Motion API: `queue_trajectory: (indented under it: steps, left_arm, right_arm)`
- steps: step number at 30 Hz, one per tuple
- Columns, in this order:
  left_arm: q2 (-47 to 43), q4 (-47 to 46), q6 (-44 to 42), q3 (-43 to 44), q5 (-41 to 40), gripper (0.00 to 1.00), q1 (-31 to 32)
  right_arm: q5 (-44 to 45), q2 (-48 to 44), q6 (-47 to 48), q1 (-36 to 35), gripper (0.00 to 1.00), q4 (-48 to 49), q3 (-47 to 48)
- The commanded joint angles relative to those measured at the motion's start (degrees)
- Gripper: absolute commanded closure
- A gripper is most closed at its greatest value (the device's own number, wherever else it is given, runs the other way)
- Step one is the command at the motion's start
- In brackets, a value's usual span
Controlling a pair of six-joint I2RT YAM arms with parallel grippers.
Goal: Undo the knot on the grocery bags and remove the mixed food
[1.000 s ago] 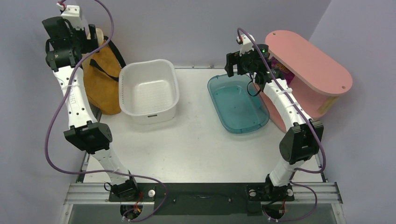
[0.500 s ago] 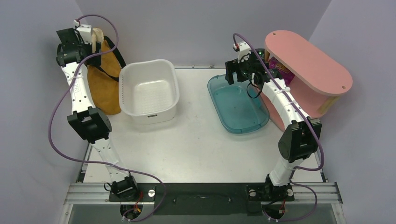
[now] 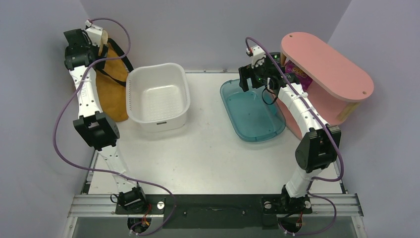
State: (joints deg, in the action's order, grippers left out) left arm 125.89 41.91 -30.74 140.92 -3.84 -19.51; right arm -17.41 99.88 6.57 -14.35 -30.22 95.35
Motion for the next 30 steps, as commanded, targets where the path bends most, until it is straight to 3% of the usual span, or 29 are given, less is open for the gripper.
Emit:
queue_trajectory:
  steps: [1,10,17,19,22,24,28,30]
  left_arm:
    - [1.38,-6.75,-4.60,1.25,-0.25,0.15,0.26]
    - [6.42,-5.02,-6.50,2.74,2.55,0.16,0.85]
    - [7.66,-2.75,1.09,4.14,10.24,0.31,0.62]
    - [7.56,-2.65,3.27,3.98,11.85,0.40,0.61]
    - [7.82,-3.31,5.57,3.80,12.15,0.67,0.76]
    - [7.91,-3.94,6.79,4.02,10.78,0.78,0.83]
    - [7.22,-4.64,7.96,5.19,9.21,0.99,0.75]
    - [6.01,-5.81,8.48,5.46,8.64,1.00,0.66]
  right_arm:
    - [-0.65,-0.88,0.35,-0.28,0.14,0.88,1.50]
    - [-0.12,-1.43,0.18,0.17,0.14,0.70,1.21]
    - [0.15,-2.21,0.22,0.63,0.15,0.69,1.11]
    - [0.18,-2.08,0.06,0.71,0.16,0.70,1.11]
    - [0.31,-1.79,-0.20,0.79,0.17,0.69,1.20]
    - [0.41,-1.76,-0.31,0.81,0.18,0.69,1.29]
    - [0.36,-1.80,-0.26,1.04,0.19,0.66,1.55]
    - [0.34,-1.77,-0.32,1.16,0.19,0.69,1.73]
